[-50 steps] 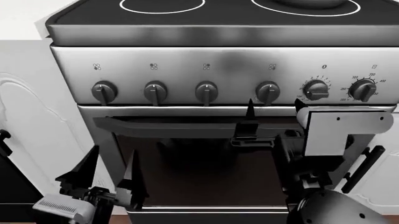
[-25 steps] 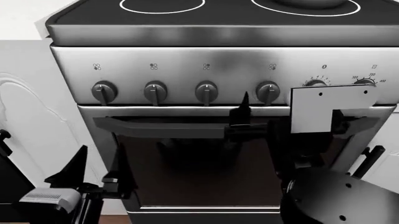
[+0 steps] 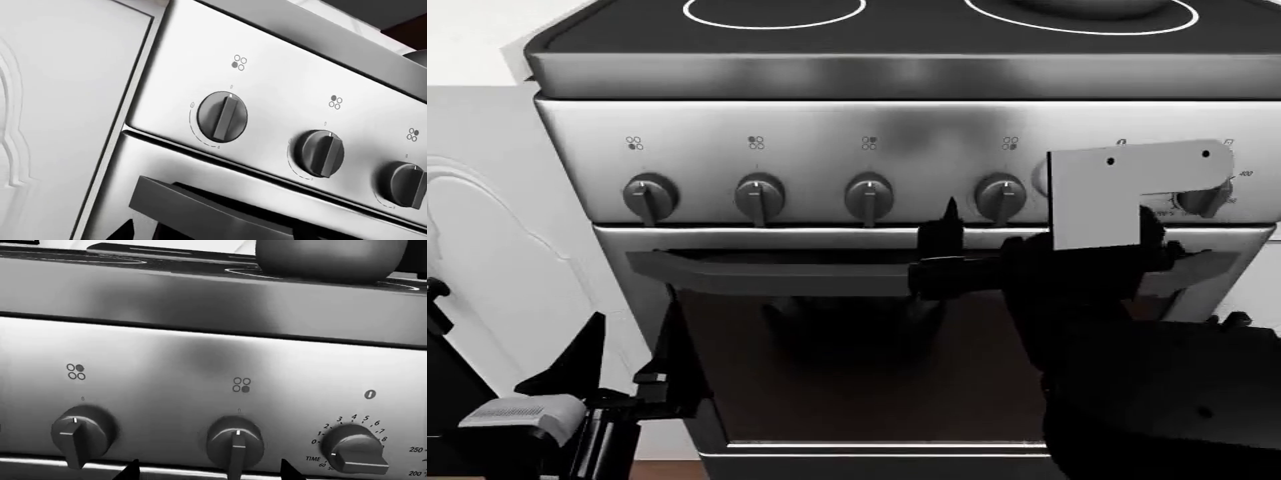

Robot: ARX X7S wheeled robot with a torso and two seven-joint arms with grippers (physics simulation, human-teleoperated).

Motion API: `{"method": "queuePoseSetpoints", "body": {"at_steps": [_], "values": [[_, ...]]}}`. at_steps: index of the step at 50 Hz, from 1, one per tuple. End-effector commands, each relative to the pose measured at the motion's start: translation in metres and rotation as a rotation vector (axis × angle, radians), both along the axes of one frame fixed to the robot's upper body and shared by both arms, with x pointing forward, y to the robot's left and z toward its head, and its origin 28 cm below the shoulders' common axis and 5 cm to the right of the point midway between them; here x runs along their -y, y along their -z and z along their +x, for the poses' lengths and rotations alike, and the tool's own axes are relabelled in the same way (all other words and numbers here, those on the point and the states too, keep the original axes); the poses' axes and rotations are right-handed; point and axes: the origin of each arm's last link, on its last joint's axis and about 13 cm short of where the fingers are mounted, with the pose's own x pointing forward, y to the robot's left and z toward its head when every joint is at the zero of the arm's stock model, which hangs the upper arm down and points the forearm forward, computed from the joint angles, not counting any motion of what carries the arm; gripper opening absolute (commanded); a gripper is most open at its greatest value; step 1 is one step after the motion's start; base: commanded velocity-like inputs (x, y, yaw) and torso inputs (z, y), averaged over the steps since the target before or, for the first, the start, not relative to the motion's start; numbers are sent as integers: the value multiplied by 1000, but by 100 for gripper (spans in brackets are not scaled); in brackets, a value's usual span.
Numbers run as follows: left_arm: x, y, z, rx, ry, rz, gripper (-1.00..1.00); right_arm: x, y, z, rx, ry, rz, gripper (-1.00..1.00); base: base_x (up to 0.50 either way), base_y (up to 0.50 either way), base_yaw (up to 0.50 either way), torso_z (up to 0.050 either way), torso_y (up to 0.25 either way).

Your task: Frozen meat rests on a plate on the counter. Retrieve the meat and place it in a pot on a burner. Then turn the burner on.

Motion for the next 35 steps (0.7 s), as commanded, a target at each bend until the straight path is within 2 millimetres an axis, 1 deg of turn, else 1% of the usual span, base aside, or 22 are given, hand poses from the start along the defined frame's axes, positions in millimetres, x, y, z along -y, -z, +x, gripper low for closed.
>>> {"method": "queuePoseSetpoints", "body": {"at_steps": [1, 8, 26, 35], "values": [[-1, -1, 0, -3, -8, -10, 100, 2, -8, 0, 0, -7, -25, 100, 0, 0, 0, 0, 0], [-1, -1, 1, -2, -9, -14, 100, 5, -7, 2, 7, 10, -20, 100, 0, 0, 0, 0, 0], [-2, -1, 2, -6, -9, -24, 100, 6, 7, 11, -19, 22, 13, 100, 0, 0, 0, 0, 0], [-2, -1, 2, -10, -12, -29, 100, 6, 11, 17, 0, 30, 30, 100, 0, 0, 0, 0, 0]]}}
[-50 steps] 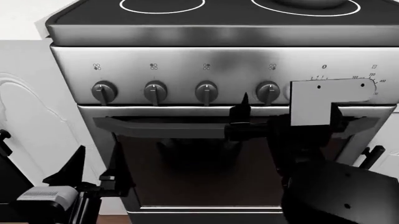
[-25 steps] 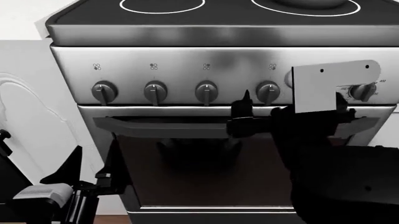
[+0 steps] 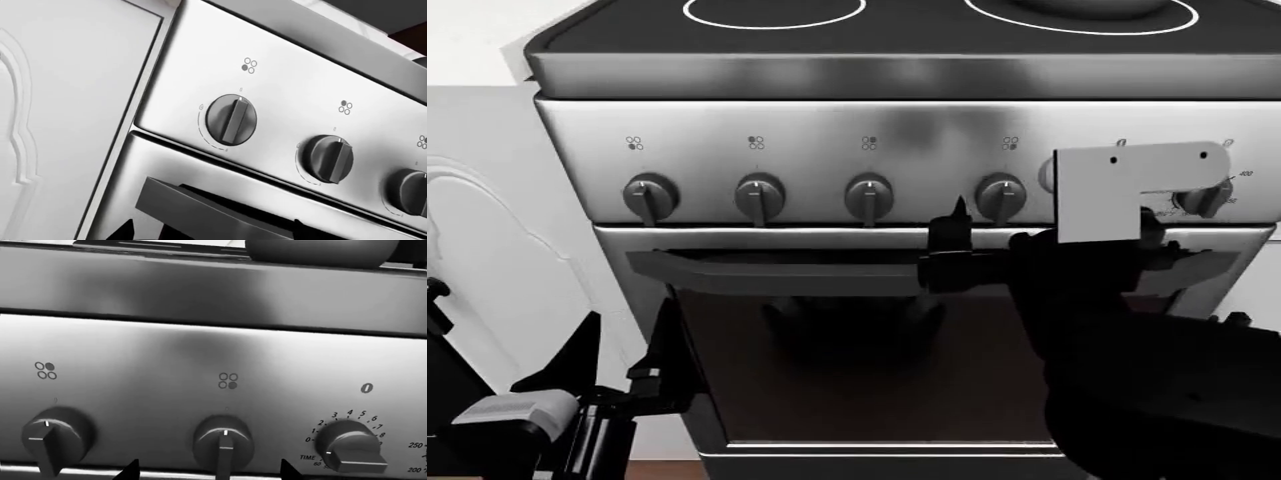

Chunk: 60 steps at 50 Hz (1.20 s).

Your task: Frozen meat rests on a plate on the counter. Retrieve the meat and place it in a pot on a burner. Then turn the burner on.

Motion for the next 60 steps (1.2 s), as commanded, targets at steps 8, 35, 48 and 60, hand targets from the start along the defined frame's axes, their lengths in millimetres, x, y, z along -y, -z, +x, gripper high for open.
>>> {"method": "queuePoseSetpoints", "body": {"at_steps": [8, 35, 48, 60], "values": [[0, 0, 1, -7, -1, -7, 100, -1, 12, 8, 38, 15, 8, 100, 0, 0, 0, 0, 0], [0, 1, 1, -9, -3, -13, 100, 1, 22, 14, 28, 25, 15, 100, 0, 0, 0, 0, 0], [-1, 1, 2, -10, -4, -15, 100, 3, 22, 17, 27, 40, 12, 100, 0, 0, 0, 0, 0], [-2, -1, 1, -6, -9, -24, 100, 4, 21, 21, 31, 53, 8, 100, 0, 0, 0, 0, 0]]}}
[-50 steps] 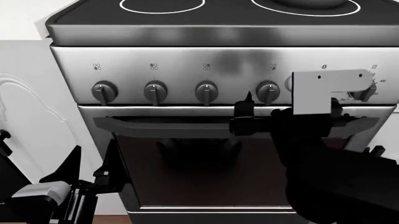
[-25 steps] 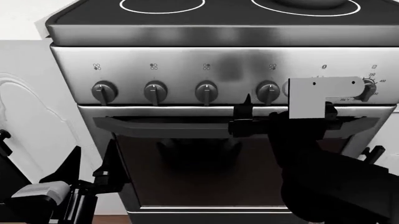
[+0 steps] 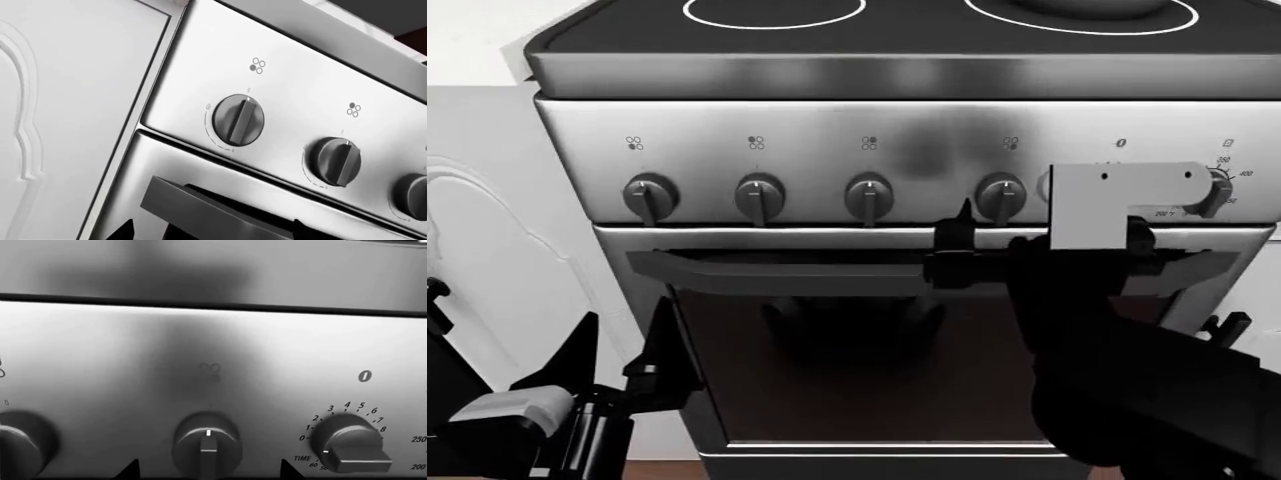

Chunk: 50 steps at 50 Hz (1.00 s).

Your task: Frozen meat rests on a plate on the counter. Retrieve the meat and place it in a pot on a burner. Then turn the burner on.

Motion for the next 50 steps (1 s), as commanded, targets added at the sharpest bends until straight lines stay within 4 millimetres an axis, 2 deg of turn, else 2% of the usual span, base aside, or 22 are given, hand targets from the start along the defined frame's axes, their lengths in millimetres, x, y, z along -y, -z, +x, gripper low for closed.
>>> {"method": "queuePoseSetpoints", "body": {"at_steps": [1, 50], "values": [[-1, -1, 0, 3, -3, -6, 100, 1, 0, 4, 2, 11, -5, 100, 0, 0, 0, 0, 0], [-2, 0, 1, -6, -8, -12, 100, 0, 7, 20, -19, -2, -19, 100, 0, 0, 0, 0, 0]]}}
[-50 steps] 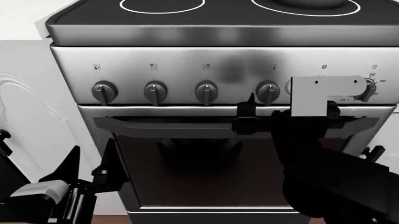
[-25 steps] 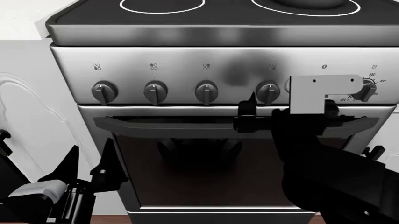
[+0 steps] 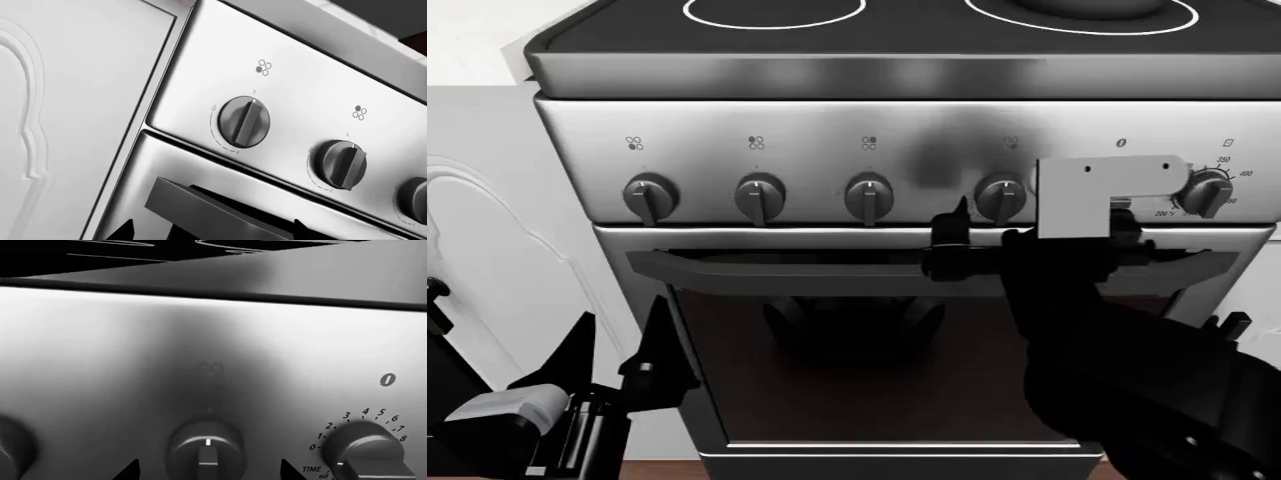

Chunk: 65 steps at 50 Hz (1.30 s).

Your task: Frozen meat rests on a plate on the counter. Retrieve the meat and place it in a pot on a burner. Then turn the burner on.

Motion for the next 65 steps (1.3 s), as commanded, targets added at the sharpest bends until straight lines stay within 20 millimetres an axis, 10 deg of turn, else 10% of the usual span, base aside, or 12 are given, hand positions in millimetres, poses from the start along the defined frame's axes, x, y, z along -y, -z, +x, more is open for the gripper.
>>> {"method": "queuePoseSetpoints", "body": {"at_steps": [1, 10, 11, 65], "values": [[-1, 0, 1, -3, -2, -1, 100, -1, 2, 3, -4, -3, -3, 100, 0, 0, 0, 0, 0], [-1, 1, 1, -4, -4, -1, 100, -1, 2, 5, -3, -5, -4, 100, 0, 0, 0, 0, 0], [-1, 1, 1, -4, -4, -2, 100, -1, 3, 5, -2, -6, -6, -100, 0, 0, 0, 0, 0], [-1, -1, 0, 0, -2, -14, 100, 5, -7, 10, 125, 6, -431, -100, 5, 1, 4, 0, 0]]}}
